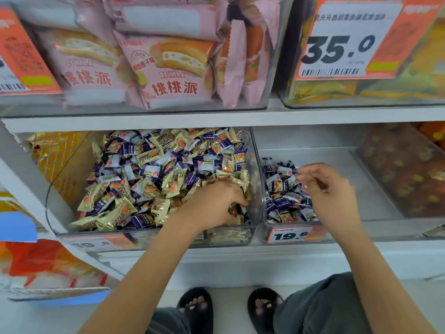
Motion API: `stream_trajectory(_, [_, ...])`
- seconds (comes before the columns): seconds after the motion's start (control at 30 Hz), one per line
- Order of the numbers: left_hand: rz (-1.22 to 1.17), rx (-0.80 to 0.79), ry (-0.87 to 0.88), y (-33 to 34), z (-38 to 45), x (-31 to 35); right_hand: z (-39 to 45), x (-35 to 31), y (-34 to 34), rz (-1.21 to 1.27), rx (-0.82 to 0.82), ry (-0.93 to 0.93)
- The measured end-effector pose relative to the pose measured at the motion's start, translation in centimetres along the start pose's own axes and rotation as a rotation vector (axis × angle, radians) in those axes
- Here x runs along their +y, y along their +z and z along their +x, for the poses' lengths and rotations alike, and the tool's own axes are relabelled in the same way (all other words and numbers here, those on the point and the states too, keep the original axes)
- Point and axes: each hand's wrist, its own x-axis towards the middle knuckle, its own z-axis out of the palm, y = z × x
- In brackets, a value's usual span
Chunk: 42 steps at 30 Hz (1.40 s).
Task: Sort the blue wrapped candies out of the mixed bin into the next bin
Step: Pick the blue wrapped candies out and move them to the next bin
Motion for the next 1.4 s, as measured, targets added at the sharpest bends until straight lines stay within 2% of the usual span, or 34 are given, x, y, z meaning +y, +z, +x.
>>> stream_trajectory(0.13, [0.228,-0.127,0.009,0.3,0.6,0.6,0.1,-0.1,0.1,-0.004,-0.006,0.046])
stream_trajectory(0.23, [0.271,-0.175,0.028,0.2,1.0,0.8,0.3,-0.2,0.2,-0.038,-0.024,0.072])
stream_trajectory(0.43, [0.095,-0.243,0.138,0.5,1.6,-0.3,0.4,-0.2,0.4,-0.072,-0.036,0.077])
stream_trajectory(0.6, [-0.046,-0.357,0.065,0.8,1.8,-0.6,0.6,-0.4,0.6,-0.083,-0.054,0.118])
stream_trajectory(0.87, [-0.156,-0.199,0.084,0.8,1.6,0.1,0.4,-0.5,0.5,-0.024,-0.062,0.157])
stream_trajectory(1.03, [-0.337,-0.137,0.087,0.4,1.2,0.3,0.4,-0.5,0.3,0.075,-0.052,0.184])
stream_trajectory(1.27, [-0.487,-0.092,0.015,-0.1,0.4,0.4,0.3,-0.4,-0.1,0.063,-0.075,0.143])
stream_trajectory(1.4, [-0.486,-0.090,-0.004,-0.1,0.4,0.9,0.2,-0.5,-0.1,0.065,-0.065,0.123])
